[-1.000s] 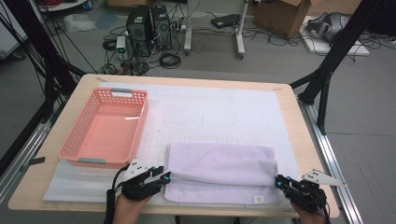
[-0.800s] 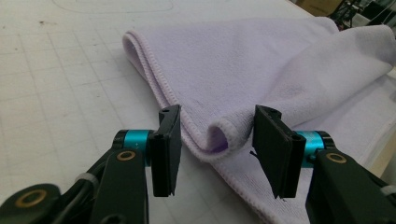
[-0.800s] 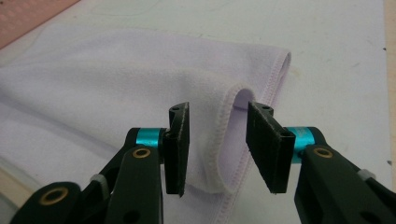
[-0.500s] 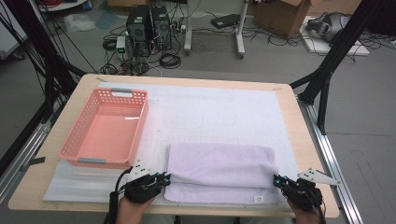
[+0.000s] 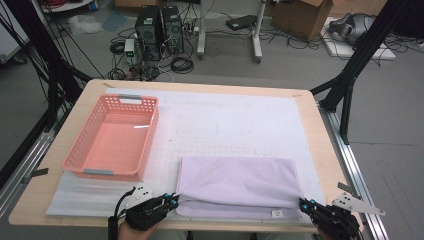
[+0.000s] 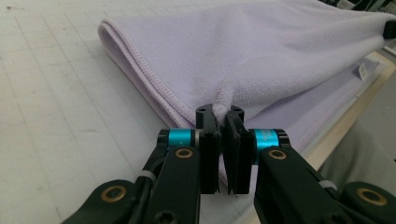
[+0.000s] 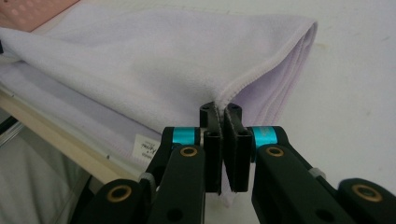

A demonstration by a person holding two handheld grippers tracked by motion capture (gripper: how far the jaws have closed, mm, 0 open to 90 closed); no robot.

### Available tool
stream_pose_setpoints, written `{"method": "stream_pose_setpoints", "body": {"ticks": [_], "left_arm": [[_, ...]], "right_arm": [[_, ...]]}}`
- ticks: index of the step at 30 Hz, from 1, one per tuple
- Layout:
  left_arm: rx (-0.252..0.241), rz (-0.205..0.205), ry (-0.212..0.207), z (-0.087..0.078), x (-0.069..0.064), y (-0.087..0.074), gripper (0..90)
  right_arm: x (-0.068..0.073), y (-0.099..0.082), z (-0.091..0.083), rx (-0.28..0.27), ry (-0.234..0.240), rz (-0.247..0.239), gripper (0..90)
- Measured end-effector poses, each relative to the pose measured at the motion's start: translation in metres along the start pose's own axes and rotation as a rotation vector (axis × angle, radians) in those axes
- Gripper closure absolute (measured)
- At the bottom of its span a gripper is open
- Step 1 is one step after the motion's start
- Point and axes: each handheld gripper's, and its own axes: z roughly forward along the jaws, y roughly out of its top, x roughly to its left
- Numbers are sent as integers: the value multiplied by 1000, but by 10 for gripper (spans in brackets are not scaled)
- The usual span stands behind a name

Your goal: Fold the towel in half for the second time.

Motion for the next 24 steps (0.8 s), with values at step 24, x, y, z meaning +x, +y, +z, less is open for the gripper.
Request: {"method": "stream_pose_setpoints", "body": {"ticks": [24], "left_arm": [[-14, 27, 31, 29, 5, 13, 709]], "right_arm": [[16, 7, 47, 128, -65, -149, 769]]}}
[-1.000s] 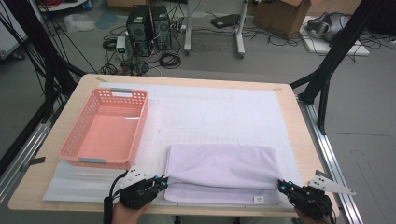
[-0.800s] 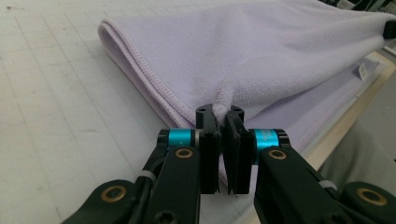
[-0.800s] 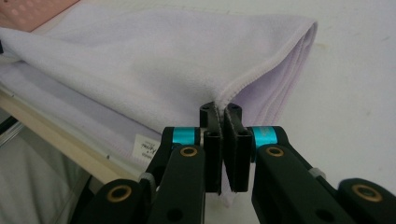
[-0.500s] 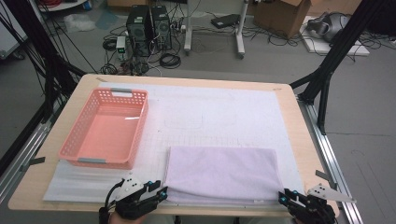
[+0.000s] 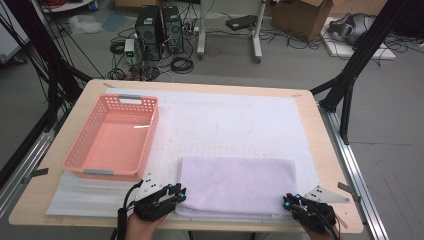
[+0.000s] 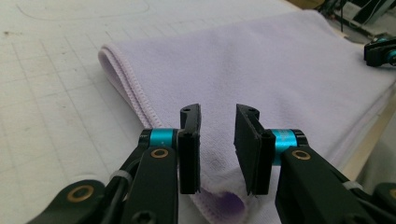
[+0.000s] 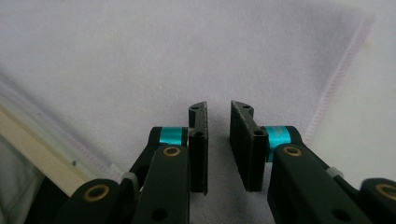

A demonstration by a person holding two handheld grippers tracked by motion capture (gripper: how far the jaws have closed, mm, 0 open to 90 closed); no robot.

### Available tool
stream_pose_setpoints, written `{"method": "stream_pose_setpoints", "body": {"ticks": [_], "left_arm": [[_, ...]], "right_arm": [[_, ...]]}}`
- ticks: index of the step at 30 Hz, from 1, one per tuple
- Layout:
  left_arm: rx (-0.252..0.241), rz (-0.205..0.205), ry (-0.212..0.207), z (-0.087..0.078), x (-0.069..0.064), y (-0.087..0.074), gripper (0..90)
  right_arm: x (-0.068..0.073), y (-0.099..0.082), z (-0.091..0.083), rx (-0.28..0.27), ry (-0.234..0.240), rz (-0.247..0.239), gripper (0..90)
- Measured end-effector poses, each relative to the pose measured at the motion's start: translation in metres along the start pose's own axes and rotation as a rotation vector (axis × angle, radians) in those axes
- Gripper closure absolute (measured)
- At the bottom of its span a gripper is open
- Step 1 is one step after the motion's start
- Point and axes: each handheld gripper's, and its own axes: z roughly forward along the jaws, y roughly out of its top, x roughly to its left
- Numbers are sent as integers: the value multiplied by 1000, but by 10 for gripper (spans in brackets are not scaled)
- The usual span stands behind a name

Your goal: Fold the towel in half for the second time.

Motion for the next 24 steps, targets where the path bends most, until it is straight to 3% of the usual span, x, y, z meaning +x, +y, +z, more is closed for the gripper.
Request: {"method": "stream_pose_setpoints", "body": {"ticks": [3, 4, 8, 10, 12, 14, 17, 19, 21, 24], "left_arm": [[69, 13, 8, 10, 2, -7, 709], [60, 26, 11, 9, 1, -8, 711], [105, 42, 14, 3, 0, -5, 758], [90, 37, 14, 4, 3, 0, 761], [52, 35, 18, 8, 9, 10, 744], [27, 25, 16, 17, 15, 19, 703], [33, 36, 1, 36, 25, 33, 700], [55, 25, 9, 51, 31, 39, 720], [93, 10, 51, 63, 36, 42, 754], [113, 26, 113, 72, 39, 44, 782]], "right_arm": [[-4, -3, 4, 24, 22, -2, 766], [-5, -6, 3, 25, 36, -1, 762], [-12, -11, -4, 33, 85, -12, 760], [-17, -8, -6, 59, 111, -4, 743], [-22, 0, -4, 58, 129, -25, 659], [-28, 9, 1, -9, 121, -25, 607], [-36, 25, 16, -62, 119, -17, 645], [-38, 37, 32, -37, 105, -42, 667], [-41, 46, 46, -17, 83, -42, 676], [-48, 53, 62, -5, 40, -23, 698]]}}
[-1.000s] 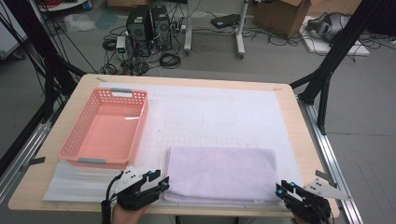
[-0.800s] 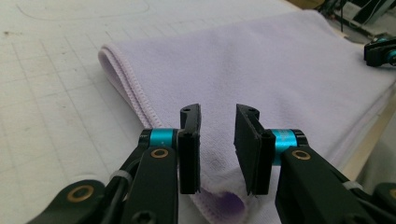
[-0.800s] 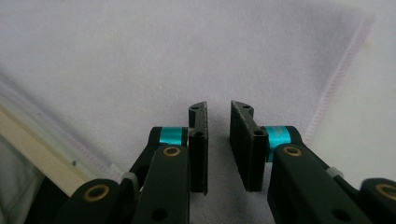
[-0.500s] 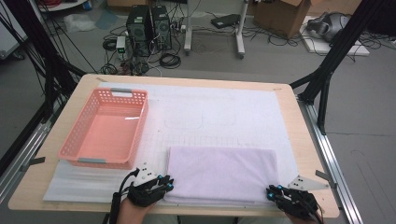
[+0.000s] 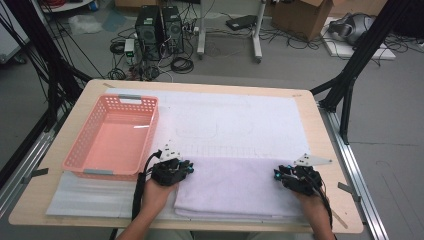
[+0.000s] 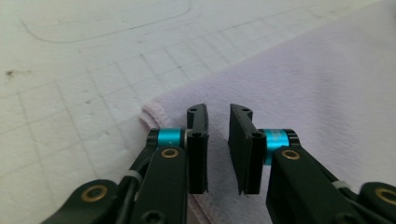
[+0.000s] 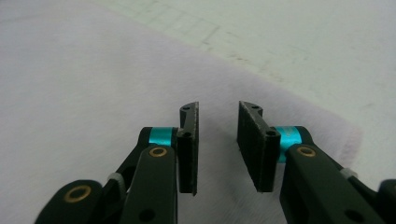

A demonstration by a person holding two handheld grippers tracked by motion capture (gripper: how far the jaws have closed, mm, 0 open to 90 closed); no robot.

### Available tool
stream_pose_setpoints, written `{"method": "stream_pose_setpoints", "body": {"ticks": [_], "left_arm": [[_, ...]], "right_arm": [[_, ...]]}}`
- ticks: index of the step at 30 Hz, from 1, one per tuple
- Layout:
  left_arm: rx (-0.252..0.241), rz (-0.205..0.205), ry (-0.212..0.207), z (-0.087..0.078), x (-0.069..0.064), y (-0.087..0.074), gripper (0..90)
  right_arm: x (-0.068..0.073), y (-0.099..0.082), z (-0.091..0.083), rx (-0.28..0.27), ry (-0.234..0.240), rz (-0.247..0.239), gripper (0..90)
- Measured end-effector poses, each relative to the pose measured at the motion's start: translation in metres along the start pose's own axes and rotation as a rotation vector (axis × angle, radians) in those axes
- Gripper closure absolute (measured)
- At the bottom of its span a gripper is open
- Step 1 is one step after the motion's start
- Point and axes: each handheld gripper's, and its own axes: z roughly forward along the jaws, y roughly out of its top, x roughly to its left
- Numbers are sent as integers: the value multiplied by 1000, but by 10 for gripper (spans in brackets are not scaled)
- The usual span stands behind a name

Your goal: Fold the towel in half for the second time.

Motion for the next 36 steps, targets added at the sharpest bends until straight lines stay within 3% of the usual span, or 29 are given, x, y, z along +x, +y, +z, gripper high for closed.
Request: {"method": "stream_pose_setpoints", "body": {"ticks": [5, 7, 10, 13, 17, 20, 22, 25, 26, 27, 29, 32, 36], "left_arm": [[-4, 3, 88, 0, 0, -1, 867], [-17, -20, 90, -4, 4, -2, 861], [-61, -3, 80, -5, 7, -1, 659], [-52, -49, 82, 0, 11, 1, 511], [-31, -95, 64, 5, 16, 1, 478], [-6, -114, 32, 8, 19, 2, 478], [-4, -113, 46, 8, 18, 2, 524], [11, -154, 13, 9, 19, 5, 768], [11, -154, 13, 9, 19, 5, 789], [16, -126, 31, 9, 16, 11, 797], [-28, -116, 49, 7, 14, 20, 801], [-55, -116, 65, 9, 15, 34, 801], [-95, -116, 75, 17, 22, 54, 799]], "right_arm": [[-9, -10, -2, -3, -62, 4, 736], [-13, -14, -8, -9, -66, 25, 732], [-15, -10, -13, -12, -58, 50, 656], [-21, -3, -17, -69, -78, 90, 574], [-34, 1, -9, -17, -120, 107, 500], [-42, -1, 0, 41, -107, 130, 452], [-45, -3, 3, 39, -75, 153, 483], [-47, -3, 2, 39, -10, 156, 721], [-47, -2, 2, 36, 17, 158, 765], [-48, -1, 2, 42, 20, 158, 789], [-51, 4, 2, 29, 14, 153, 803], [-55, 11, 4, 7, -31, 145, 804], [-63, 22, 8, -45, -89, 178, 802]]}}
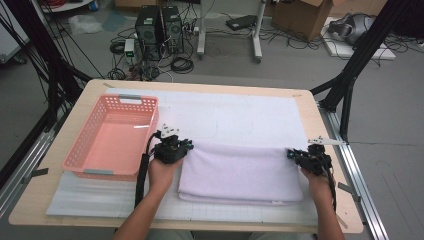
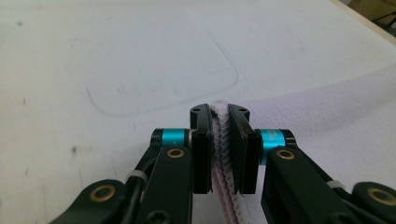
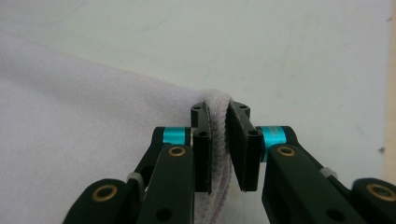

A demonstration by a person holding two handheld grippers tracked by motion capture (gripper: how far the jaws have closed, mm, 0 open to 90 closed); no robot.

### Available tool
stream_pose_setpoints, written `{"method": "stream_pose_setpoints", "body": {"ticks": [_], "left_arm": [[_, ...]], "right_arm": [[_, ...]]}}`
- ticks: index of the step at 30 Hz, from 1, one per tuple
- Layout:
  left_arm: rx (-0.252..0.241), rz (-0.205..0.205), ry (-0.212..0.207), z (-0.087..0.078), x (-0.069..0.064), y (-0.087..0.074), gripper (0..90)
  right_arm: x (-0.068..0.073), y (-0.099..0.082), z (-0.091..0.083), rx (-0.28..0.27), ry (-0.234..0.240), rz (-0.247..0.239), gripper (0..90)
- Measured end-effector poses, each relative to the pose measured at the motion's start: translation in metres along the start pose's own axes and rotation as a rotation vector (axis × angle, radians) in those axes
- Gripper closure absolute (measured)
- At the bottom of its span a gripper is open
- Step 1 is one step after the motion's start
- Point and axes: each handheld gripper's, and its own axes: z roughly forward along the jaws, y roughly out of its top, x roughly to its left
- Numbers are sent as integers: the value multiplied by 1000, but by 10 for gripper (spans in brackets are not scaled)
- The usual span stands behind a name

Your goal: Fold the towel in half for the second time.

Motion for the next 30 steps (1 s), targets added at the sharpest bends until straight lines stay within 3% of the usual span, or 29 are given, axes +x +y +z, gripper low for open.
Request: {"method": "stream_pose_setpoints", "body": {"ticks": [3, 5, 11, 13, 15, 17, 21, 26, 30], "left_arm": [[-30, 11, 13, 10, 2, 11, 798], [-16, 18, 25, 18, 5, 15, 798], [-1, -28, 21, 28, 15, 14, 783], [-9, -38, 4, 26, 15, 12, 720], [-37, -49, -31, 22, 14, 12, 633], [-50, -31, -82, 17, 12, 10, 588], [-77, -12, -118, 11, 8, 7, 510], [-55, 11, -129, 5, 8, 1, 404], [-54, 23, -131, -1, 7, -5, 370]], "right_arm": [[-3, 10, 5, -32, -48, 27, 801], [-5, 15, 9, -25, -71, 21, 800], [-5, 25, 21, -34, -94, 27, 798], [-3, 24, 25, -25, -100, 28, 759], [-2, 24, 25, -19, -102, 32, 663], [-1, 23, 21, -37, -113, 33, 622], [-3, 21, 8, -65, -113, 46, 586], [-4, 16, -9, -88, -80, 43, 535], [-4, 8, -17, -92, -62, 42, 504]]}}
